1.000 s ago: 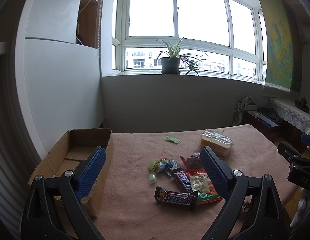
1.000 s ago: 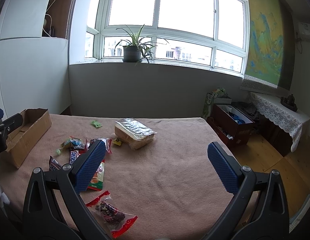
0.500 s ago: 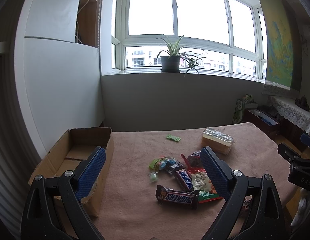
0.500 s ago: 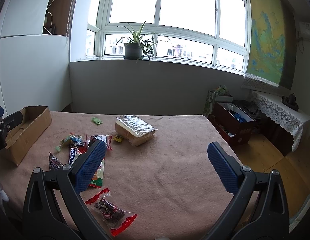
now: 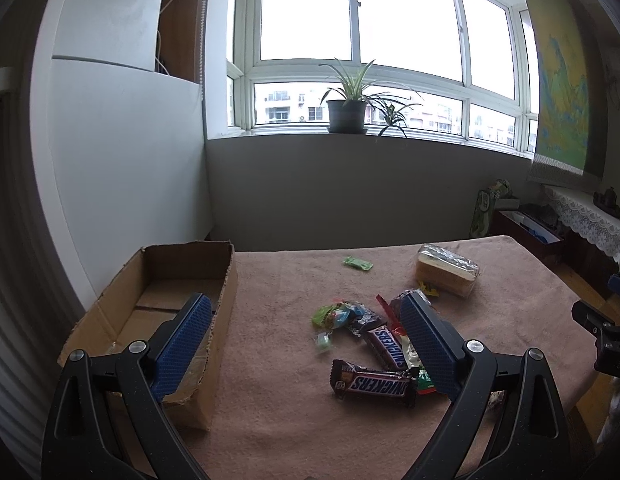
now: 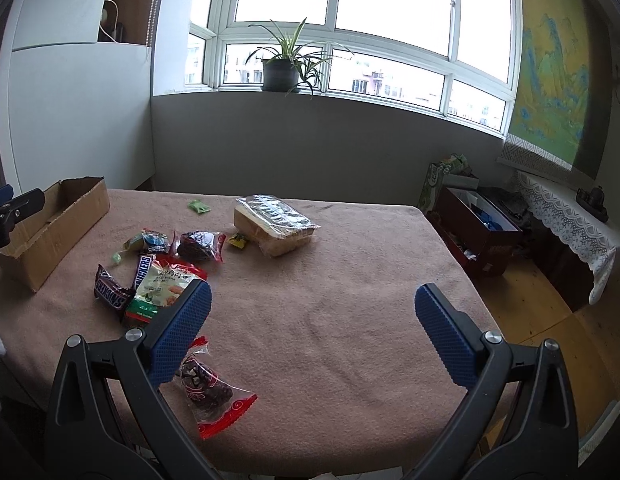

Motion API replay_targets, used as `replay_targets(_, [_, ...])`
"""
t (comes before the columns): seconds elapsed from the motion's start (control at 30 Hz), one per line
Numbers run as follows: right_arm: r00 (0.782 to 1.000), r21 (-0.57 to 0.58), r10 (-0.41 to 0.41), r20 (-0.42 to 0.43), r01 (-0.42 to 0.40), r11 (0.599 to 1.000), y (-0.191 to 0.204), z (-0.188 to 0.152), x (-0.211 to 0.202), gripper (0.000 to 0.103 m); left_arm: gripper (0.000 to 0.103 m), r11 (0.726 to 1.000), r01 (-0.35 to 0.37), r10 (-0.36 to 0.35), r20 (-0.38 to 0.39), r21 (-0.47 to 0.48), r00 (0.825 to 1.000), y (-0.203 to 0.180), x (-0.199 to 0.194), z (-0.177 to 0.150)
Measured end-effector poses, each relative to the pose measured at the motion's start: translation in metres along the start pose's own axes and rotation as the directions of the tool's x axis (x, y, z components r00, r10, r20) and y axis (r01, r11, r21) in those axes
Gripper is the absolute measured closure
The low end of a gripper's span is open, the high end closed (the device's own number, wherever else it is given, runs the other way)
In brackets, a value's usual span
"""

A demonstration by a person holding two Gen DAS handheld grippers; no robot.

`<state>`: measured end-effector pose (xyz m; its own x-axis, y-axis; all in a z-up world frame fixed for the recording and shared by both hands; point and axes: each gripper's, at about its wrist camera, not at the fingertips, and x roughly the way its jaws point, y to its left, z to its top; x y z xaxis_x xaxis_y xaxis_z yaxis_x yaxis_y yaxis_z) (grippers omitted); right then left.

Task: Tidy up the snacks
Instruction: 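Grasp the Snickers bar with the left tool while the right tool grasps the red-wrapped pastry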

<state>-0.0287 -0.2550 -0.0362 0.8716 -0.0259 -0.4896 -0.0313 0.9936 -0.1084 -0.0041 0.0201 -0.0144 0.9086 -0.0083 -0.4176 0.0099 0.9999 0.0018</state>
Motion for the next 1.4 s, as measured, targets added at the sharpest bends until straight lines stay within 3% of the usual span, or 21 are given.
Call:
replay_targets(0.27, [0.987,-0.062,0.104,-0.126,-0.112,0.992,0.006,-0.023,0.014,0.0,0.007,0.998,0.053,-0.054,-0.095,-0.015,0.994,0.008,0.013,-0.016])
replay_targets(0.57, [0.933,-0.019,0.25,-0.26,-0.264,0.964,0.007,-0.037,0.036,0.0,0.008,0.994,0.11,-0.108,-0.246,-0.005,0.963,-0.012,0.025,-0.048])
replay_targets(0.67, [0.916,-0.028,0.286,-0.283,-0.306,0.952,0.012,-0.037,0.039,0.0,0.008,0.989,0.14,-0.147,-0.3,-0.046,0.942,-0.015,0.038,-0.051])
replay_targets(1.03, [0.898,-0.135,0.289,-0.332,-0.349,0.927,0.029,-0.035,0.043,0.003,0.015,0.945,0.161,-0.279,-0.445,-0.286,0.851,-0.009,0.086,-0.054])
replay_targets(1.23, [0.893,-0.159,0.283,-0.351,-0.354,0.922,0.039,-0.036,0.051,0.003,0.015,0.945,0.145,-0.273,-0.46,-0.293,0.845,-0.016,0.098,-0.047])
replay_targets(1.4, [0.89,-0.184,0.272,-0.366,-0.355,0.916,0.047,-0.038,0.058,0.004,0.028,0.961,0.122,-0.233,-0.483,-0.25,0.844,-0.023,0.109,-0.051])
